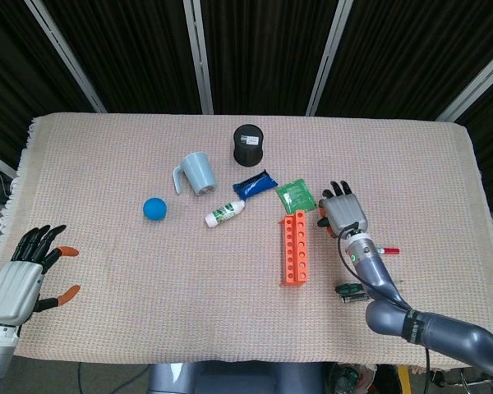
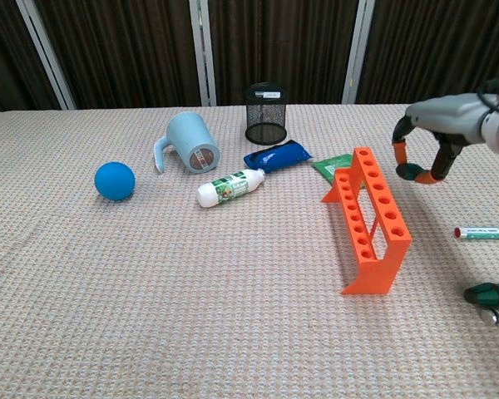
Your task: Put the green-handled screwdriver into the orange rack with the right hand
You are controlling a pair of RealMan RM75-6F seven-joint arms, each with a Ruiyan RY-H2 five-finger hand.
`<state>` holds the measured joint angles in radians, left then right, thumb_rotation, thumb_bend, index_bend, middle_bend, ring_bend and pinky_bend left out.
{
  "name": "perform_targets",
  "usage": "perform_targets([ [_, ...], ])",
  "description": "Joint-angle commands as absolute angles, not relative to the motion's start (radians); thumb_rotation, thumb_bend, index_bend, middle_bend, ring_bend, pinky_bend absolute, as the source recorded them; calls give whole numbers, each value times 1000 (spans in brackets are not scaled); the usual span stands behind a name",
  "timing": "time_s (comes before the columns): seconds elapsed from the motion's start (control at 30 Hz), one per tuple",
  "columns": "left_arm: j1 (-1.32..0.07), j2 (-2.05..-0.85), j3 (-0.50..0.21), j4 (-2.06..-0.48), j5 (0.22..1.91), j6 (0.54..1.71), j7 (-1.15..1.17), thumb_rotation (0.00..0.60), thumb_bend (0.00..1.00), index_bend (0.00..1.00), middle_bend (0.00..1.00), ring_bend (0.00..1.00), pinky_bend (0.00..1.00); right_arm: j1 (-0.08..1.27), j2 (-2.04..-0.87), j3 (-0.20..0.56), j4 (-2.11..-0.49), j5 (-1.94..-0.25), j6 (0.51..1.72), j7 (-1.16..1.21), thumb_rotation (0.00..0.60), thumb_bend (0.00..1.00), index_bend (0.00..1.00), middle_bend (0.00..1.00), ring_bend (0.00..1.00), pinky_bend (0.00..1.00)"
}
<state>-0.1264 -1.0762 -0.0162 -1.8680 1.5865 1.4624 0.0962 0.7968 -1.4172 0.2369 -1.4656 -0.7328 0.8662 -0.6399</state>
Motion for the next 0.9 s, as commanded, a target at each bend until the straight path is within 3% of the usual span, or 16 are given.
perform_targets([
  [0.03,-127,-1077,-14,-1871,1591,1462,96,600,169,337,62,0,0,738,-1255,350,-1630,-669,772,-395,600,286,575,199,0,0],
  [0.4,-125,-1073,-7,-1880,1600,1465,98,600,167,337,62,0,0,621,-1092,521,-1703,-737,457,115,600,286,589,220,0,0],
  [0.47,-123,-1073,-5,-1880,1601,1467,97,600,167,336,62,0,0,589,-1067,589,-1719,-734,349,254,600,286,588,221,0,0],
  [0.73,-124,-1074,-1,-1879,1602,1462,97,600,168,332,62,0,0,507,-1079,763,-1696,-809,157,454,600,286,590,221,0,0],
  [0.9,-125,-1075,-1,-1879,1601,1459,98,600,169,327,62,0,0,472,-1099,840,-1690,-839,97,496,600,286,593,221,0,0],
])
